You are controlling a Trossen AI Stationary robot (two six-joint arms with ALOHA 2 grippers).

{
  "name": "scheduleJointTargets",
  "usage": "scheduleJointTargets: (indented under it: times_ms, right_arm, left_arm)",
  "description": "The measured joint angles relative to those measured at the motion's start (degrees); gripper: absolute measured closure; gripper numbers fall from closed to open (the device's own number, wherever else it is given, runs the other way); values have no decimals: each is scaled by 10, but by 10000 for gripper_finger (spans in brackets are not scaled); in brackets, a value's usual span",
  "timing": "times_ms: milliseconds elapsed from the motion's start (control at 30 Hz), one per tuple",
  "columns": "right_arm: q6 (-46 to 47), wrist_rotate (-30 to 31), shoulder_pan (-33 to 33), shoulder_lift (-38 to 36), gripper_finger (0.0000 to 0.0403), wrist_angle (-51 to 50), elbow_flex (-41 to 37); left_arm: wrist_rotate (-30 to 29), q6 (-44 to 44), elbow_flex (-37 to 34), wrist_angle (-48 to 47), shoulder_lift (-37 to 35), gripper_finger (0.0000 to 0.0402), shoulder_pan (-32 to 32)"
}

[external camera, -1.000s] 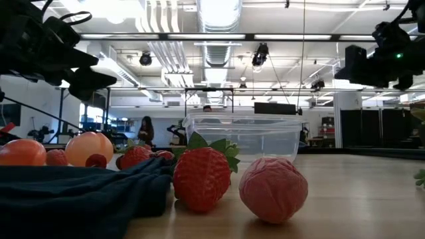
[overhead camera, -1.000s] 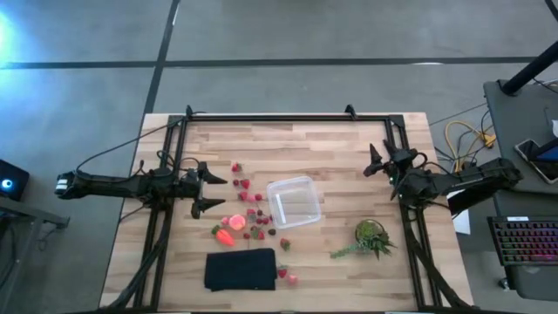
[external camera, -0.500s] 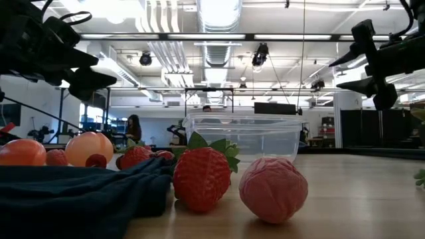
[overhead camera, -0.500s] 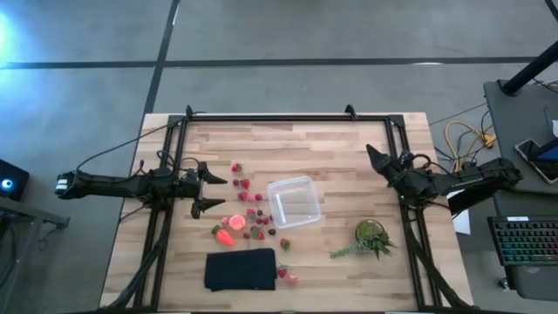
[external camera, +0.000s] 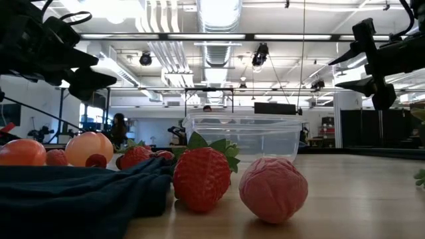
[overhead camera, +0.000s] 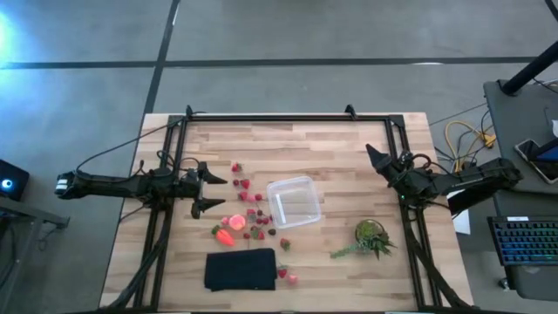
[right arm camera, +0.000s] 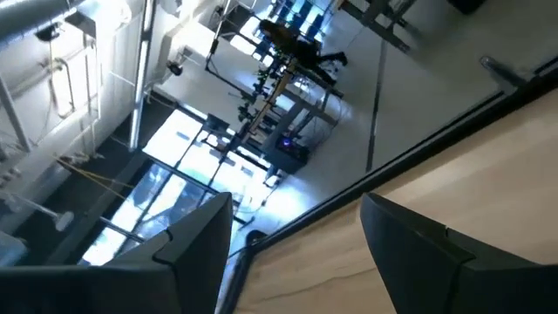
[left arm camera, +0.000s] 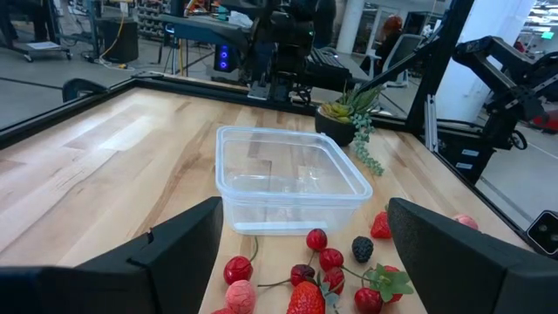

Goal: Pick and placing Produce into tupperware
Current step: Put the pink peach into the container

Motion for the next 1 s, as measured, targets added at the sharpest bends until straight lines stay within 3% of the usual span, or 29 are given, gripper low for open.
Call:
scheduleJointTargets:
  times_ms: [200, 467, 767, 900, 1000]
  right_arm:
    - [109, -35, -1, -2, 157, 7, 0]
    - [-30, -330, -29, 0, 176, 112, 0]
    - [-20, -484, -67, 1, 182, 143, 1]
    - [-35, -507, -68, 8, 181, 71, 47]
    - [-73, -517, -68, 35, 181, -96, 132]
  left_arm:
    - [0, 0, 0, 0, 0, 91, 0]
    - [0, 0, 0, 0, 0, 91, 0]
    - [0, 0, 0, 0, 0, 91, 0]
    - [0, 0, 0, 0, 0, 91, 0]
    - [0, 0, 0, 0, 0, 91, 0]
